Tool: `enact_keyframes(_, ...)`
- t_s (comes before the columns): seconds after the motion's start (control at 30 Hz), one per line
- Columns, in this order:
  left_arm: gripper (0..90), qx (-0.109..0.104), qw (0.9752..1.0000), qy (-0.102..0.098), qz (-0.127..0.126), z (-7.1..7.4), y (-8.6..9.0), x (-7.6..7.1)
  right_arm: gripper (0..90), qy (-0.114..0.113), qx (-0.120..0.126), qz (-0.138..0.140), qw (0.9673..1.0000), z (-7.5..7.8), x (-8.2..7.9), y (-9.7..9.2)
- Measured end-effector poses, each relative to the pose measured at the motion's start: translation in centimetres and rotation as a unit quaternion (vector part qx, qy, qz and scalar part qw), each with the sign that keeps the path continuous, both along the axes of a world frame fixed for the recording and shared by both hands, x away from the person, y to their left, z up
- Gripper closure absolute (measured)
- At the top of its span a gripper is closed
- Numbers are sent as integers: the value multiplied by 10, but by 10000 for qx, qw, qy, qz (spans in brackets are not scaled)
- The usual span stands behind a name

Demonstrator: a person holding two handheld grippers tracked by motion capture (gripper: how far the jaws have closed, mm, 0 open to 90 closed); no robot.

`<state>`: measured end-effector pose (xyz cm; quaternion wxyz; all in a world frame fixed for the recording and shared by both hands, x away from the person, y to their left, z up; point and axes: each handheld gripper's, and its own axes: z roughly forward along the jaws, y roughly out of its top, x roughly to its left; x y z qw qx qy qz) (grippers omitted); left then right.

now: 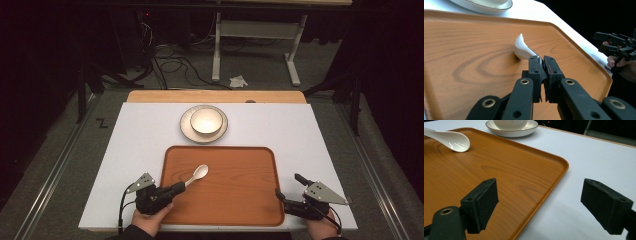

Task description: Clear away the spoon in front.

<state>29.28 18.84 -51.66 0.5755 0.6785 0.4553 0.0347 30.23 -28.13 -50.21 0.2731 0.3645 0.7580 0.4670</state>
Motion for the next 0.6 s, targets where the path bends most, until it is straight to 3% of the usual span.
enact_keyframes(0.23, 826, 60, 9999, 100, 23, -1, 1, 1, 152, 1, -1, 1, 10000, 0, 0, 0)
enact_keyframes(0.27, 724, 96, 9998, 95, 118, -1, 2, 0, 152, 4, 3, -2, 10000, 0, 0, 0)
enact_keyframes(0.3, 619, 47, 9991, 52, 417, 2, 3, -2, 152, 7, 12, -3, 10000, 0, 0, 0)
enact_keyframes(0.37, 447, 217, 9971, -10, 729, 5, 5, -4, 152, 5, 24, -1, 10000, 0, 0, 0)
enact_keyframes(0.4, 413, 228, 9967, -13, 781, 5, 7, -4, 152, 6, 12, -4, 10000, 0, 0, 0)
enact_keyframes(0.5, 405, 180, 9962, 42, 847, 5, 11, -4, 152, 3, -4, 13, 10000, 0, 1, 1)
enact_keyframes(0.6, 411, 344, 9957, 25, 865, 5, 11, -4, 152, -12, -13, 37, 10000, 0, 1, 2)
